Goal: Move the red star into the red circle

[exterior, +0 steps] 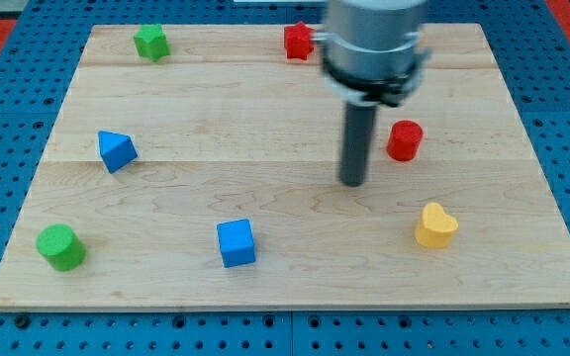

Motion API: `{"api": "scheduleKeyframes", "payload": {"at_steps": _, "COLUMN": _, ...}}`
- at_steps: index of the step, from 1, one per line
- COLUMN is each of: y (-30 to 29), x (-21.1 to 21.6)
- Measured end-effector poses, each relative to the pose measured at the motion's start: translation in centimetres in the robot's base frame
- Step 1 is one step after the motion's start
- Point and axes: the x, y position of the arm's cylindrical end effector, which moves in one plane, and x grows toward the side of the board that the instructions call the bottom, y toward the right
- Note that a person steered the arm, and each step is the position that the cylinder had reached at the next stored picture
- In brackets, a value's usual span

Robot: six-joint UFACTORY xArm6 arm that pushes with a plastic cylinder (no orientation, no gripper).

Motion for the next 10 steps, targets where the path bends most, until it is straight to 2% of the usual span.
{"api": "scheduleKeyframes", "payload": {"at_steps": 1, "y": 5.9, "x": -0.8}}
{"api": "scheduleKeyframes", "payload": {"at_steps": 2, "y": 5.3, "x": -2.7}}
{"api": "scheduleKeyframes", "payload": {"at_steps": 4, "y": 1.8, "x": -9.6}}
{"api": "scheduleKeyframes", "payload": {"at_steps": 5, "y": -2.2, "x": -12.3}}
{"api": "scheduleKeyframes", "payload": {"at_steps": 6, "y": 0.1, "x": -15.5}}
{"api": "scheduleKeyframes", "payload": {"at_steps": 8, "y": -3.1, "x": -26.6}}
{"api": "scheduleKeyframes", "payload": {"at_steps": 9, "y": -6.3, "x": -27.3}}
{"api": "scheduleKeyframes", "payload": {"at_steps": 10, "y": -10.4, "x": -25.4}}
